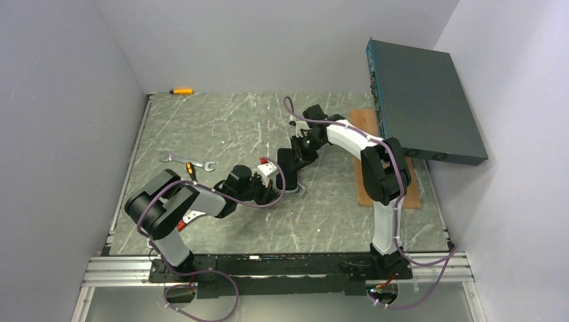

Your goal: Open the umbrella

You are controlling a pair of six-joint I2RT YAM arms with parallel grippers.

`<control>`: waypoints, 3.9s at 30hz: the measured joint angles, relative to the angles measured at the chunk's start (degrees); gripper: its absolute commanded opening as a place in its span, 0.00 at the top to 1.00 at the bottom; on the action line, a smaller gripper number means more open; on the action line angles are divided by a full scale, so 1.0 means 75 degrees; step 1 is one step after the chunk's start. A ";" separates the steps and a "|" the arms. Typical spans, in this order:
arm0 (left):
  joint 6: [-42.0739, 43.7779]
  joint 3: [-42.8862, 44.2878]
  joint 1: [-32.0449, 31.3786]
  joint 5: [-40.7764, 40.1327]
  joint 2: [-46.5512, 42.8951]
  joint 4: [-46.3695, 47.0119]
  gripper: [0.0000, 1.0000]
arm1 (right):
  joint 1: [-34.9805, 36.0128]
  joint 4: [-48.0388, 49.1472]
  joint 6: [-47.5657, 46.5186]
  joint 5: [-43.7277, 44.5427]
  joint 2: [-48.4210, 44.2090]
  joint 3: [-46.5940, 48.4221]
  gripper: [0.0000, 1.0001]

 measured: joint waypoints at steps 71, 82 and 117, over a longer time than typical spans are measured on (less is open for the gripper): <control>-0.2524 0.1256 0.1309 0.1527 0.0539 -0.1457 1.00 | -0.0650 0.0140 -0.1300 -0.1979 0.0828 0.0090 1.00; -0.1647 0.2046 0.1953 0.2363 0.1043 -0.2165 0.75 | -0.0627 0.0309 -0.1827 -0.1967 0.0828 0.0230 1.00; 0.1070 0.1154 -0.0906 -0.2570 -0.0472 -0.2215 0.73 | -0.0618 -0.0341 0.0318 -0.1134 0.0554 -0.0050 1.00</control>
